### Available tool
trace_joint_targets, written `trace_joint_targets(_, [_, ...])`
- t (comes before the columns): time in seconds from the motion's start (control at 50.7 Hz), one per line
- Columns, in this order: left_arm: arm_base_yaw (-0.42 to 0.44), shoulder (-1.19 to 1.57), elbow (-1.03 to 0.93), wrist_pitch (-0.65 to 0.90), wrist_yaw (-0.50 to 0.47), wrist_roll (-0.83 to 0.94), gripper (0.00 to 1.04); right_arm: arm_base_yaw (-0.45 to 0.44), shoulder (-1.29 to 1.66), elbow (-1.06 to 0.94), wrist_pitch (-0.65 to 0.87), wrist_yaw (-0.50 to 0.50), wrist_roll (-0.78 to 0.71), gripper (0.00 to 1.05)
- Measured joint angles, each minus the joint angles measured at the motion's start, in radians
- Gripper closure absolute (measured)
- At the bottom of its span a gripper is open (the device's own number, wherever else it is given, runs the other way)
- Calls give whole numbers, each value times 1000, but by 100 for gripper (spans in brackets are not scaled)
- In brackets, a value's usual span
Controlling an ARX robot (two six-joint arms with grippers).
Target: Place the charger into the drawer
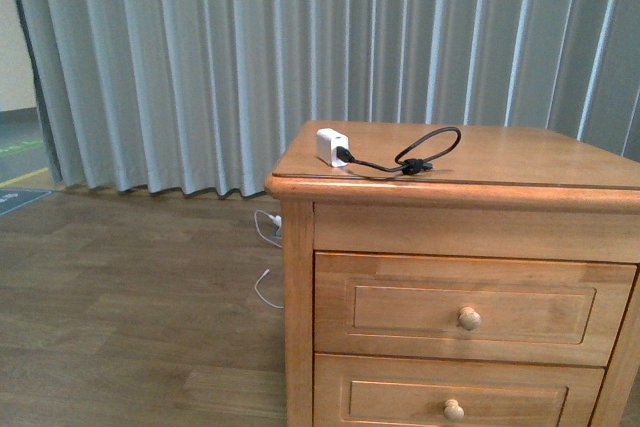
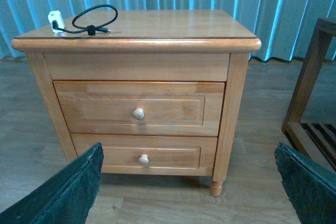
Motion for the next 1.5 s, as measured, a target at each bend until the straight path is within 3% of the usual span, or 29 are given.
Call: trace_joint_targets(1.498, [0, 0, 0, 0, 0, 0, 6, 0, 0, 0, 0, 0, 0, 8])
